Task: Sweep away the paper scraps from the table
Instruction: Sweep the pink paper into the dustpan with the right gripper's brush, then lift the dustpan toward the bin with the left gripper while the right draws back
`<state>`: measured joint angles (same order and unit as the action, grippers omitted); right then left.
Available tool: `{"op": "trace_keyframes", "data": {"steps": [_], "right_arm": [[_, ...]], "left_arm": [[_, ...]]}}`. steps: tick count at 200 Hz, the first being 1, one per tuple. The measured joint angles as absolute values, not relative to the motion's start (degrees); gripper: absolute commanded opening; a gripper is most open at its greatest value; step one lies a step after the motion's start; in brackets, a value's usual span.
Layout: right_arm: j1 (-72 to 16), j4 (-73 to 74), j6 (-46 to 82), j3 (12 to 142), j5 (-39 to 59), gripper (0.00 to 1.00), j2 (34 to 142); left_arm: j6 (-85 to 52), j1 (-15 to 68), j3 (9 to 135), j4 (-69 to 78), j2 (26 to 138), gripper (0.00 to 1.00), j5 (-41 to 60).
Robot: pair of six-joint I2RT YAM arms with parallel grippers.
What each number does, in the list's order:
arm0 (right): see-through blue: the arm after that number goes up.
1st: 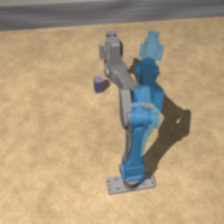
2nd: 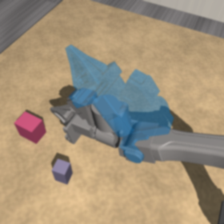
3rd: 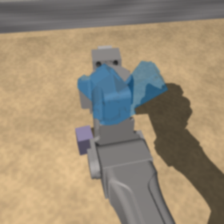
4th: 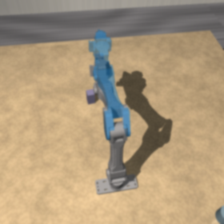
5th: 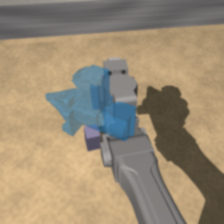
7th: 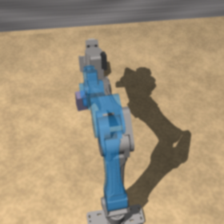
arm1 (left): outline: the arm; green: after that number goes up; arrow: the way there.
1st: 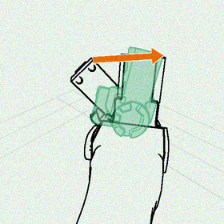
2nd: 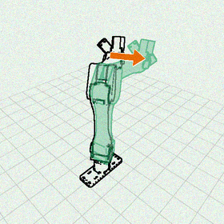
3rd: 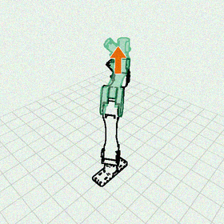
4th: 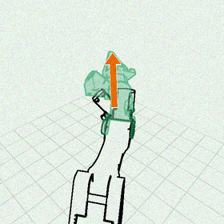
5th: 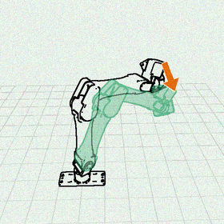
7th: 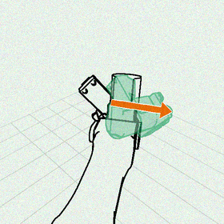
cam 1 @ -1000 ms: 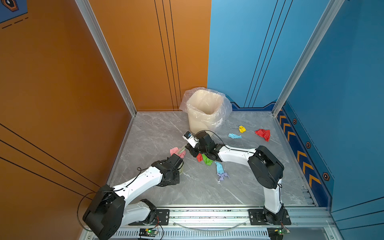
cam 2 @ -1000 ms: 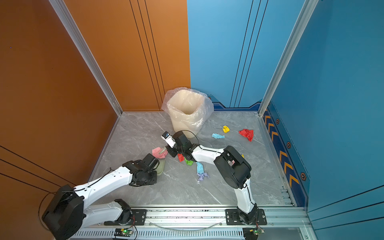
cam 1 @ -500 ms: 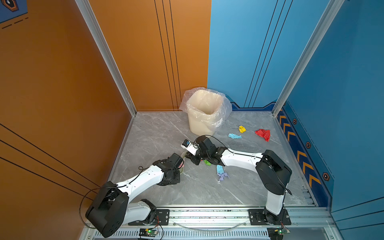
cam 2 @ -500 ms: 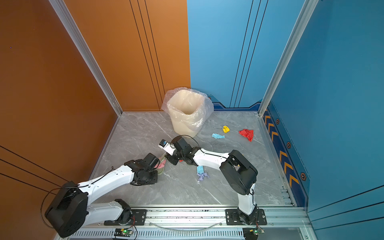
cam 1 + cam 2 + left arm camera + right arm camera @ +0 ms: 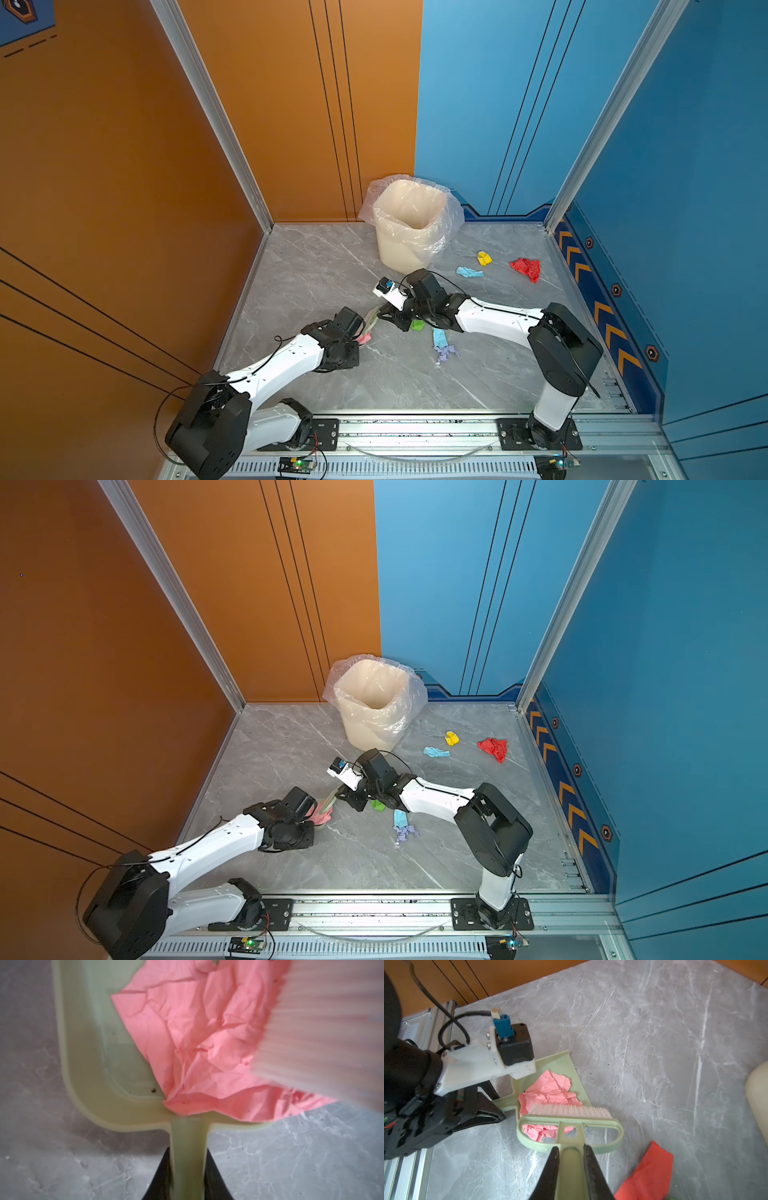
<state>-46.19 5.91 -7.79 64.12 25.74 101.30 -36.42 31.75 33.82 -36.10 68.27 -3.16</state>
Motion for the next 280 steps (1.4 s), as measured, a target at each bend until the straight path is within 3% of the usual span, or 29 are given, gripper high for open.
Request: {"op": "trace_keyframes", "data": {"steps": [81,143,280], "right_arm": [[-43.0,4.0,-7.5,64.1,25.1,0.0,91.8],[-37.6,-2.6,-7.7,63.8,23.8,0.0,80.0],[-30.0,-13.0,-5.8,54.6,23.7,0.0,61.7]], "left_arm": [[-36.2,32.0,34.3,-36.2,62.5,0.0,-3.9],[-33.8,31.9,43.9,-40.5,61.6,0.0,-6.0],[-22.0,26.9,74.5,-46.6,76.9,0.0,-7.0]]}}
